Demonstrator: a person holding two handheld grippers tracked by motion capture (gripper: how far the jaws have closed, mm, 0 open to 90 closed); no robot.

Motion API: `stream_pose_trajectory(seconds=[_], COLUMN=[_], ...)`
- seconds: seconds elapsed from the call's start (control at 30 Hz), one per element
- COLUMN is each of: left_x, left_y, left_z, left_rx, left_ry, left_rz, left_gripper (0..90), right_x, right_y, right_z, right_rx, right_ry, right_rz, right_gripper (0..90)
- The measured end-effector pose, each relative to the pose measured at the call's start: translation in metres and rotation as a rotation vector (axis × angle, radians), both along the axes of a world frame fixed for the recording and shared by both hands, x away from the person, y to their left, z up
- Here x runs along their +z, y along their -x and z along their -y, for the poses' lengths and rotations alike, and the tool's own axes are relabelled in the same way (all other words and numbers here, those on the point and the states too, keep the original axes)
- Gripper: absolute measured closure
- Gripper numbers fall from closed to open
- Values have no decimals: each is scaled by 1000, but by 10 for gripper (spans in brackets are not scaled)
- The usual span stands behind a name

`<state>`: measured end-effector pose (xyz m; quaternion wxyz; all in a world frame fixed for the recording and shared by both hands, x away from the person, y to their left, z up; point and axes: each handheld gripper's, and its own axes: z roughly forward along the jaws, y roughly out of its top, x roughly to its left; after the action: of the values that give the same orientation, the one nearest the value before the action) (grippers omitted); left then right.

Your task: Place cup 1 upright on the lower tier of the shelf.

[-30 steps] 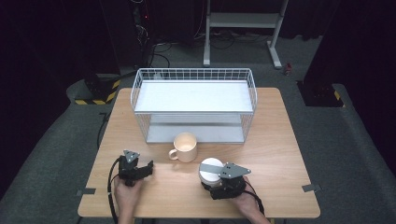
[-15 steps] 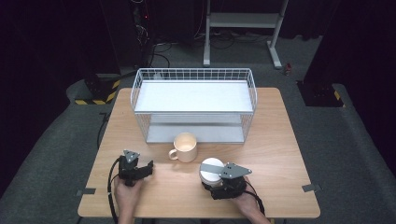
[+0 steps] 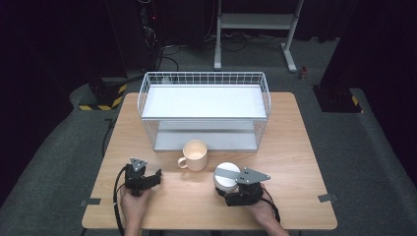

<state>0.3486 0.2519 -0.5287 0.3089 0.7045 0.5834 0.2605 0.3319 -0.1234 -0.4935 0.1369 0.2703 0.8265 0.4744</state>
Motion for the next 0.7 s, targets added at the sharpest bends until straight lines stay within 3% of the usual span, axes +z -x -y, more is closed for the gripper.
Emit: stream_pose_trajectory(seconds=[0.7], left_x=[0], left_y=[0], left_z=[0], left_rx=[0], left_ry=[0], left_rz=[0], left_gripper=[216], right_x=[16], right_y=[-22], right_z=[14], right_rx=[-63], right_ry=[11], right_rz=[20], right_gripper=[184])
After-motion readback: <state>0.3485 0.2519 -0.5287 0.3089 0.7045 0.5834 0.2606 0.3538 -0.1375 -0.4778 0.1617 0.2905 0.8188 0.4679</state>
